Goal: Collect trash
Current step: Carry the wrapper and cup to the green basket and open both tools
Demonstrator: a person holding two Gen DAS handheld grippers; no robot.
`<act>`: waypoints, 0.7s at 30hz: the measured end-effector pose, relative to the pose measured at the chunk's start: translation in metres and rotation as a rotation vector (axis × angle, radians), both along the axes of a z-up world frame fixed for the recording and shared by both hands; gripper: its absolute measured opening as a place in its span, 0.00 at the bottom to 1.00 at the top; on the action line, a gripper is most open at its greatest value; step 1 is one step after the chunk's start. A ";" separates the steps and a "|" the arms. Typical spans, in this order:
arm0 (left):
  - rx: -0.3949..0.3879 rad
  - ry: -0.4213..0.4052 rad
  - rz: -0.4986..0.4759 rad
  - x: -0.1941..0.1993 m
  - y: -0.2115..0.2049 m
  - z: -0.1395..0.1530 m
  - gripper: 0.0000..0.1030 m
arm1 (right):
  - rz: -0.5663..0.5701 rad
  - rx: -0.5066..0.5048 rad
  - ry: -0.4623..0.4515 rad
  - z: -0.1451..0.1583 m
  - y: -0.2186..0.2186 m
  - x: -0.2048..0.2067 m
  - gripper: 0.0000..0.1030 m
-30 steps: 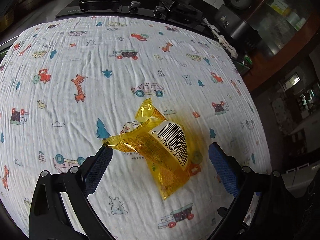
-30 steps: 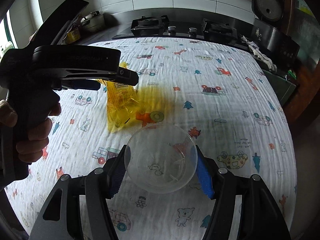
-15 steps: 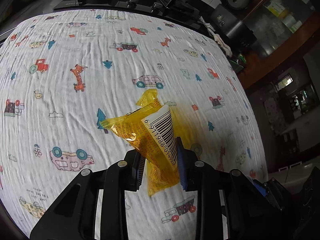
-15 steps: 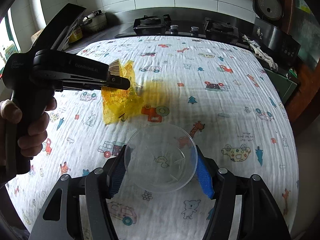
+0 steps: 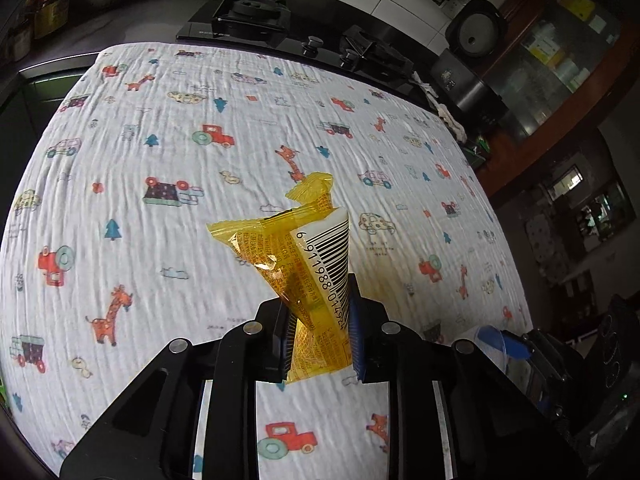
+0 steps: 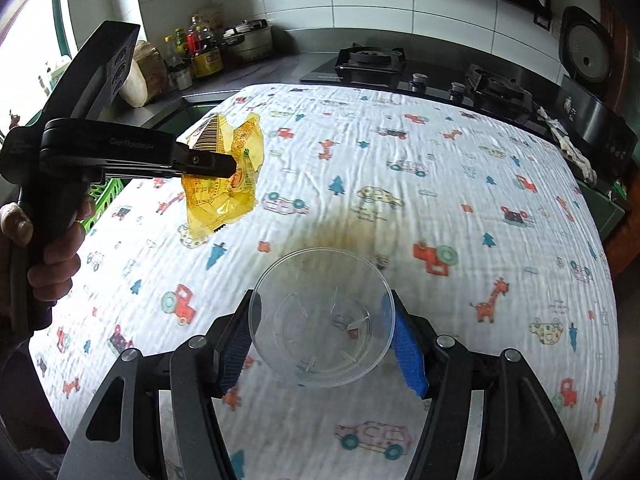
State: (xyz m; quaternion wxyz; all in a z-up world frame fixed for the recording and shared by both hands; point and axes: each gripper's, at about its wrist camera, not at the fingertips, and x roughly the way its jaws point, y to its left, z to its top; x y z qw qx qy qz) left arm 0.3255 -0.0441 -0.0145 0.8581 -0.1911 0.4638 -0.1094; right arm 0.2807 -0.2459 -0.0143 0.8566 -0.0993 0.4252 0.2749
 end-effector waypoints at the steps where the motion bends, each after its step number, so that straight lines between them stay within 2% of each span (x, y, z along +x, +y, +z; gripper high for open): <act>1: 0.004 -0.006 0.011 -0.006 0.011 0.002 0.21 | 0.013 0.004 -0.002 0.002 0.009 -0.002 0.59; 11: 0.046 -0.040 0.169 -0.068 0.131 0.018 0.21 | 0.157 0.033 -0.007 0.012 0.107 -0.018 0.59; 21: 0.067 -0.050 0.316 -0.128 0.231 0.023 0.21 | 0.286 0.032 0.004 0.012 0.203 -0.036 0.59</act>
